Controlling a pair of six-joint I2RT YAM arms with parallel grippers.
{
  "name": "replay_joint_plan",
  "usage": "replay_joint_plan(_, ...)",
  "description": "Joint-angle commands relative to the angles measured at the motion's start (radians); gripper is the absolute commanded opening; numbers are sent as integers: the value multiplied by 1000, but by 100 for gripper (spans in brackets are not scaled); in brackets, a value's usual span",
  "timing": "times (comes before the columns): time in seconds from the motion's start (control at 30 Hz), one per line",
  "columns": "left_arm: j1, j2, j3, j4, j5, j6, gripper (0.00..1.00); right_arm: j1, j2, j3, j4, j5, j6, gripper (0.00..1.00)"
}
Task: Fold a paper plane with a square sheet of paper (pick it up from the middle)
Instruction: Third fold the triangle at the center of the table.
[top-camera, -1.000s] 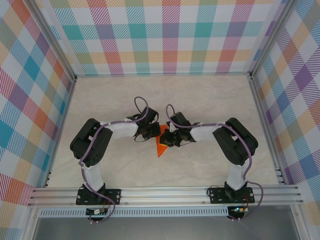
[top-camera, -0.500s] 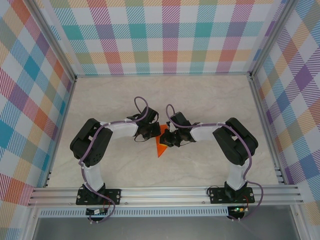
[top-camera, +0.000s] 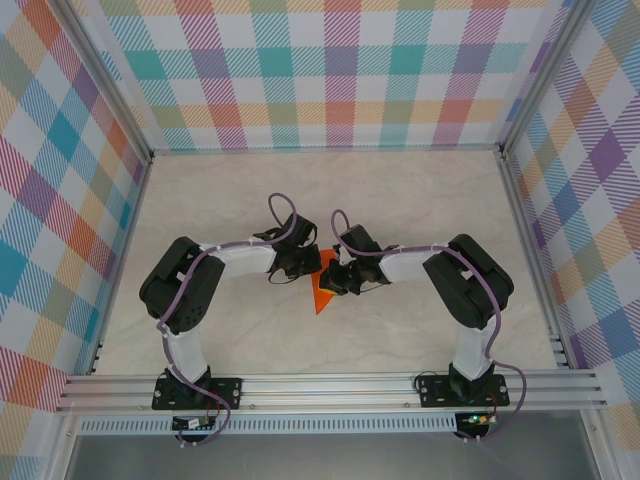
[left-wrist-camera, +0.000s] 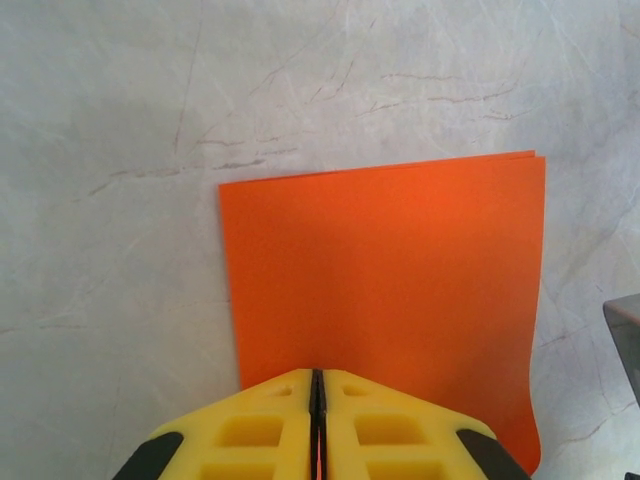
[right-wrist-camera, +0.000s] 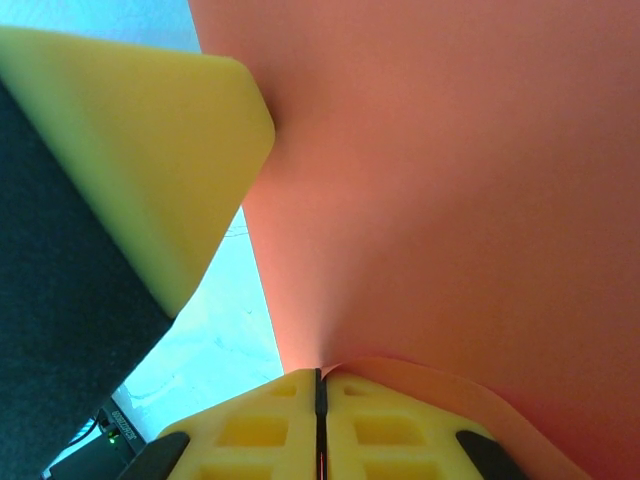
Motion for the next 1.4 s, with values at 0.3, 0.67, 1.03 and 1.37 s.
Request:
replay_joint_plan(0.3, 110, -230, -97, -81, -96, -86, 21, 0, 33, 12, -17, 19, -14, 31)
replay_joint_plan(0.67, 143, -302, -188, -12, 58, -70, 22, -1, 21, -16, 44, 6, -7, 32)
replay_joint_plan(1.03, 114, -274, -230, 97, 197, -83, 17, -8, 7, -37, 39, 14, -15, 17)
replay_joint_plan(1.37, 41, -207, -233, 162, 266, -99, 11, -9, 15, -25, -3, 30, -26, 0)
